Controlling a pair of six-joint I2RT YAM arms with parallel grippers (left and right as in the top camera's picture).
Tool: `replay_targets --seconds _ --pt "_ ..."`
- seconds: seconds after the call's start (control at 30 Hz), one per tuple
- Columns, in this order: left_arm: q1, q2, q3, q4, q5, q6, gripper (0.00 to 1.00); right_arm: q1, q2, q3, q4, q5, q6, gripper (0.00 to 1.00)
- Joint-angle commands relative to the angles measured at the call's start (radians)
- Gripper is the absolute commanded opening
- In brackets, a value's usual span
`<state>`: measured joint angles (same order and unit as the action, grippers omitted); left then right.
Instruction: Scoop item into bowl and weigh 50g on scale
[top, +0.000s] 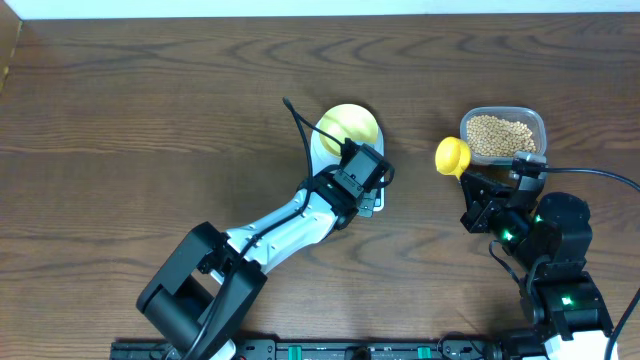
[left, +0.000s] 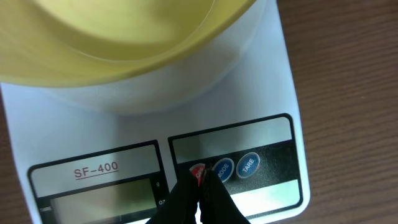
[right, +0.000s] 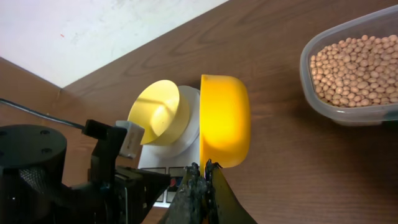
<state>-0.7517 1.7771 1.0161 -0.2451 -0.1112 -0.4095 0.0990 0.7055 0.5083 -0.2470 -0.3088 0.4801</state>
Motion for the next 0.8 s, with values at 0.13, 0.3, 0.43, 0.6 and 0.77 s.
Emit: replay_targets --seconds 0.13,0.3,0.43,0.6,0.77 --pt "0.002 0.016 -0.004 0.013 -0.017 -0.041 0.07 -0.006 -0.007 0.015 0.000 0.023 -0.026 0.01" --pt "0.002 0.016 -0.047 0.053 -0.018 -0.049 0.07 -0.006 -0.007 0.015 -0.001 0.023 -0.026 0.01" --pt "0.002 0.016 -0.048 0.056 -0.017 -0.049 0.07 -0.006 -0.007 0.015 -0.001 0.023 -0.026 0.01" --pt "0.002 0.016 -0.048 0.058 -0.017 -0.049 0.07 -0.006 -0.007 0.015 -0.001 0.023 -0.026 0.01" --pt "0.002 0.016 -0.050 0.061 -0.017 -0.049 0.07 -0.006 -0.007 0.015 -0.001 0.023 -0.026 0.01"
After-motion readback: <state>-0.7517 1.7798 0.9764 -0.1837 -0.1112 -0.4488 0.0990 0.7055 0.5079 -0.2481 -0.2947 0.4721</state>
